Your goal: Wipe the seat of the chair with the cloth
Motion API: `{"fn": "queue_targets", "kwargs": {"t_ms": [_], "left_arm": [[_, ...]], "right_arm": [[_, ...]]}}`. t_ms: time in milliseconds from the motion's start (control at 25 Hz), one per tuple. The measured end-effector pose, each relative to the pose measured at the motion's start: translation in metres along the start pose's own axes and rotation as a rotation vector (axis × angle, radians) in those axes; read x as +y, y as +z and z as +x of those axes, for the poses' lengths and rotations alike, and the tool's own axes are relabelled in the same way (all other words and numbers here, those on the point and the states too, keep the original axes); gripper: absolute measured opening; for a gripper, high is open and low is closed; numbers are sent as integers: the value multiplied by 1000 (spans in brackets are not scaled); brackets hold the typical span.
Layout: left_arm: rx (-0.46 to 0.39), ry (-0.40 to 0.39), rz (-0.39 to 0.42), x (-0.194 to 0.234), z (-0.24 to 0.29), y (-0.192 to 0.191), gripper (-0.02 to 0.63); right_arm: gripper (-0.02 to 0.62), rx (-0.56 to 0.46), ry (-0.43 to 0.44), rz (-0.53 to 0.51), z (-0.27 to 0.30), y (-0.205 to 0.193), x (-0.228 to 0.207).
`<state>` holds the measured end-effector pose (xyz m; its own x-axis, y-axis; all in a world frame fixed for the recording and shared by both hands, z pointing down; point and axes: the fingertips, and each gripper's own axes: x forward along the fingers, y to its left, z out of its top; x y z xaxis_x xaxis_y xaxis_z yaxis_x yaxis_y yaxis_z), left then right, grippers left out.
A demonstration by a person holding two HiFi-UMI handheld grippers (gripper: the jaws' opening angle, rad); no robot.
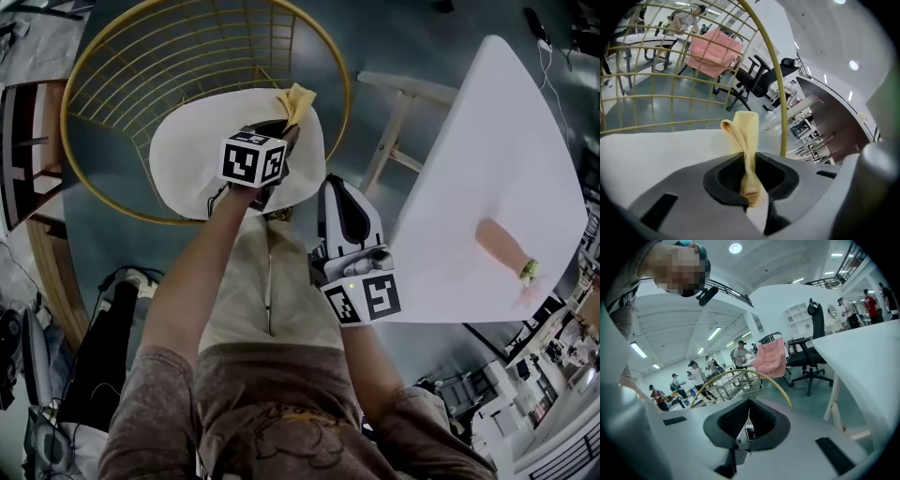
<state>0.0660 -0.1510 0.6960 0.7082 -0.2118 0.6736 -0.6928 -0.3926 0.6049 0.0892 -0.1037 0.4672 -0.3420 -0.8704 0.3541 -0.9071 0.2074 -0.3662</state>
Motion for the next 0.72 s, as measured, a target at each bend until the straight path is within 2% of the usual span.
{"fn": "queue_targets", "kwargs": {"t_ms": [160, 280, 440, 720], "left_arm": [[-2, -74, 0, -23, 1, 1, 75], [-40, -76, 6, -25, -9, 3, 75], [-98, -2, -6, -4, -40, -1, 75], [-184, 200, -141, 76, -119, -33, 75]], "right_arm": [[28, -2, 2, 0, -4, 1, -1], [28, -6, 2, -4, -10, 1, -3], [28, -3, 12, -7, -15, 0, -2], [28, 7, 58, -22, -18, -5, 9]]}}
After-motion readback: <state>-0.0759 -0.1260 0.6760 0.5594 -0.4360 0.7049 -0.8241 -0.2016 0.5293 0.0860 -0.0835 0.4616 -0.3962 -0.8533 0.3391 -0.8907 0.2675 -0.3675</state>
